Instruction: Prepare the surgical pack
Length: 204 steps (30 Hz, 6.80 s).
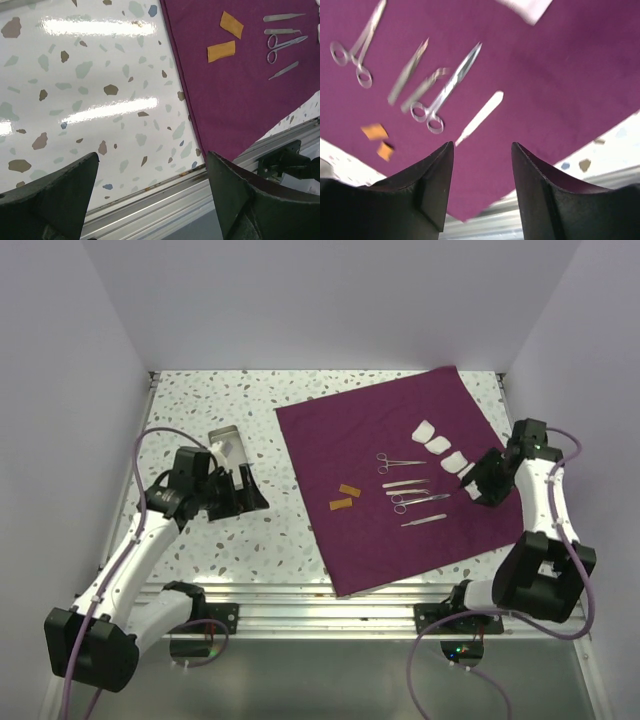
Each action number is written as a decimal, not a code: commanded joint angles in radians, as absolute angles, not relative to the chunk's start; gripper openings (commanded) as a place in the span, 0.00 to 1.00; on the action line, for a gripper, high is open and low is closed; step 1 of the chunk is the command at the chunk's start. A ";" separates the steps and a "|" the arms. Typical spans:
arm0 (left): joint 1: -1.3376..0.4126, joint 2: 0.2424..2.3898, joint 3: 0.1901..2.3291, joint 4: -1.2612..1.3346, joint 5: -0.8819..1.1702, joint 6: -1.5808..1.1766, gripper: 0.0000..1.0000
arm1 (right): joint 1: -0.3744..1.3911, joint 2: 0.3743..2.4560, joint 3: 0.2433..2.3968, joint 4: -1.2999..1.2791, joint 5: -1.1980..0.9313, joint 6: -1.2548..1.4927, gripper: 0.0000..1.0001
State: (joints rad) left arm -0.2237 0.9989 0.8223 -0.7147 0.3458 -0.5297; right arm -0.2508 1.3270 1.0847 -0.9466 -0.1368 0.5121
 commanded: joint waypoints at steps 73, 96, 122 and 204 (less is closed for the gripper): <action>-0.416 1.100 0.850 -0.765 0.160 -0.382 0.95 | -0.565 1.456 0.911 -0.506 -0.103 0.720 0.00; -0.414 1.144 0.848 -0.764 0.164 -0.391 0.95 | -0.499 1.667 1.055 -0.232 -0.442 0.669 0.00; -0.414 1.164 0.851 -0.756 0.160 -0.365 0.96 | -0.499 1.775 1.034 -0.279 -0.406 0.600 0.00; -0.414 1.193 0.844 -0.756 0.189 -0.379 0.96 | -0.535 1.764 0.954 -0.186 -0.327 0.764 0.15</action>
